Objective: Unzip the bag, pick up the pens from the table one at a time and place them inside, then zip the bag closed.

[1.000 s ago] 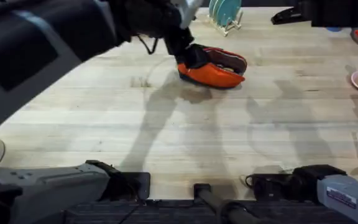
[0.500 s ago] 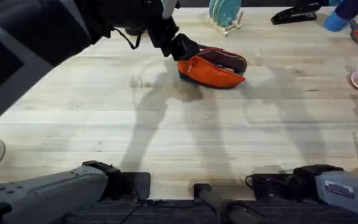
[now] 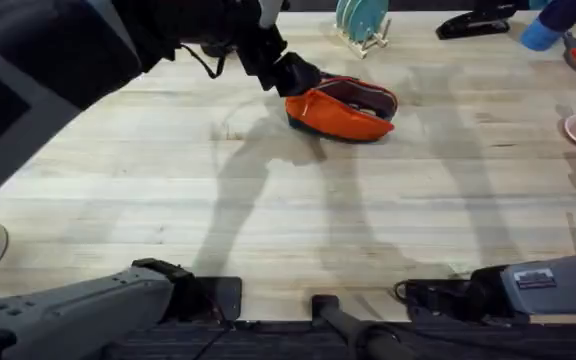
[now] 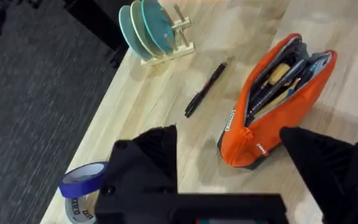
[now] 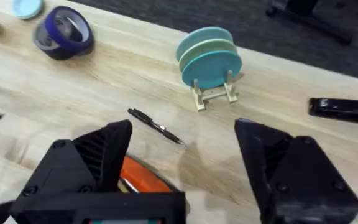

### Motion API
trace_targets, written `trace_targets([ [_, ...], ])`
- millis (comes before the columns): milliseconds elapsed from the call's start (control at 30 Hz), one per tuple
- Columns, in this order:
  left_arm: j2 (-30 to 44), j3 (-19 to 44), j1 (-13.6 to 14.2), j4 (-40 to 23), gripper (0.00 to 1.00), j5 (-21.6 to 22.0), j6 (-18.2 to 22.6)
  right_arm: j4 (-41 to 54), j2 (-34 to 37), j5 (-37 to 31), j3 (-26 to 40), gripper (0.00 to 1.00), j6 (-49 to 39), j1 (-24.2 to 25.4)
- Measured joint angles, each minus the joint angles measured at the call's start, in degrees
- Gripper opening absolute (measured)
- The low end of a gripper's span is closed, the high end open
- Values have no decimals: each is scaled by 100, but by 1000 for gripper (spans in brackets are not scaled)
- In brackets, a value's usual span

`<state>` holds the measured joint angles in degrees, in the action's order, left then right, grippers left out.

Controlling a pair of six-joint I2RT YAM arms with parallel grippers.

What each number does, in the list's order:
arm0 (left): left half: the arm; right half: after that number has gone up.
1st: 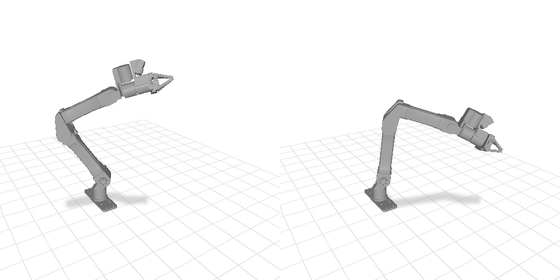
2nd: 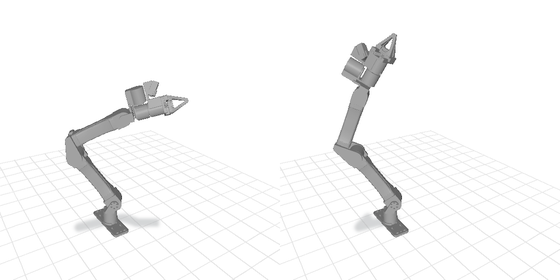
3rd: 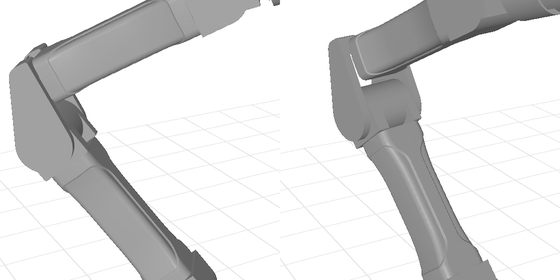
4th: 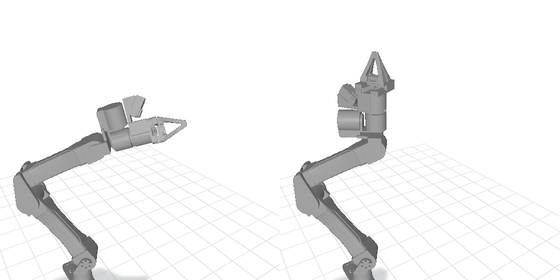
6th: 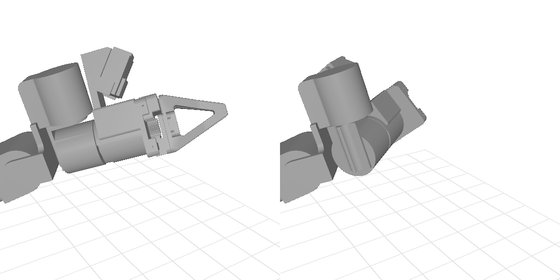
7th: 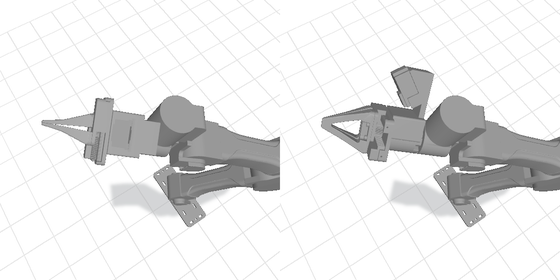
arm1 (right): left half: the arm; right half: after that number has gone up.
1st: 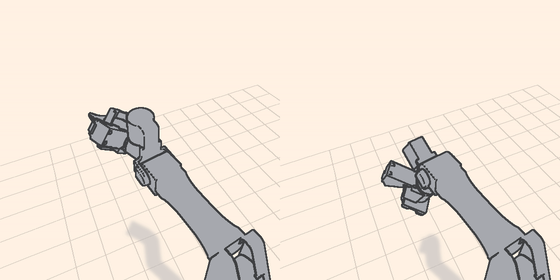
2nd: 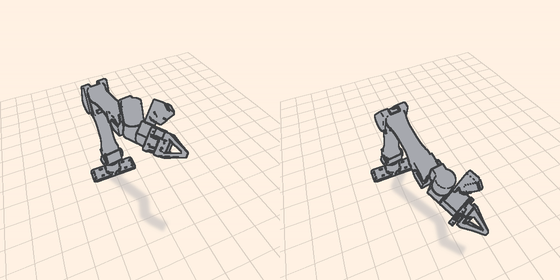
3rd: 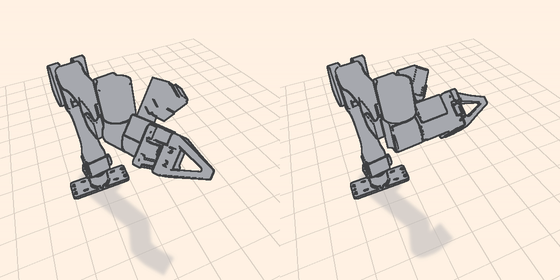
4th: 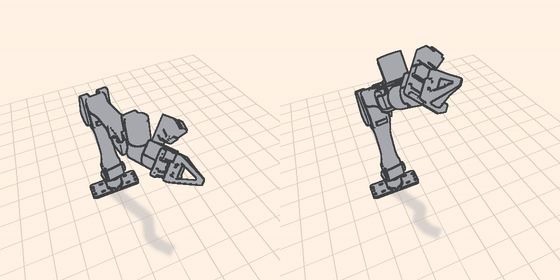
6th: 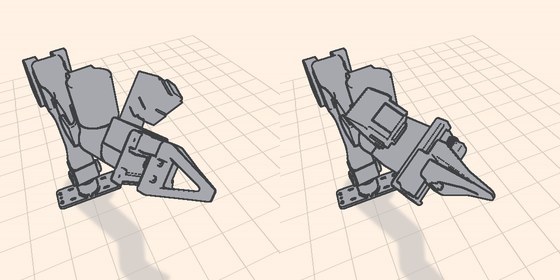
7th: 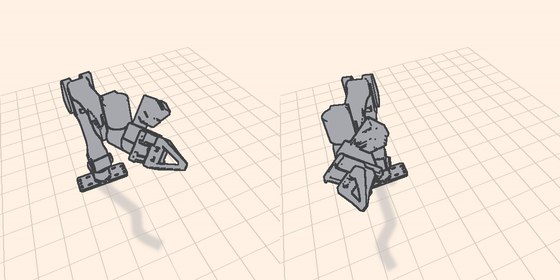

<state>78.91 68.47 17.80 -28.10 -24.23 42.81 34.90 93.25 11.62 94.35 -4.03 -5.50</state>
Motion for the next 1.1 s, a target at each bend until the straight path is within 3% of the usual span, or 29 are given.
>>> trace_targets([
  [233,0,0,0,23,994,0,0,-404,435,-1,0,996,100,-77],
  [700,0,0,0,40,993,0,2,-211,539,-290,64,996,105,-329],
  [800,0,0,0,44,993,0,2,188,616,-339,350,996,105,-402],
  [1000,0,0,0,44,993,0,0,1366,1294,-375,1597,996,105,-532],
  [1100,0,0,0,44,993,-1,0,1454,1622,-393,2020,995,105,-610],
])
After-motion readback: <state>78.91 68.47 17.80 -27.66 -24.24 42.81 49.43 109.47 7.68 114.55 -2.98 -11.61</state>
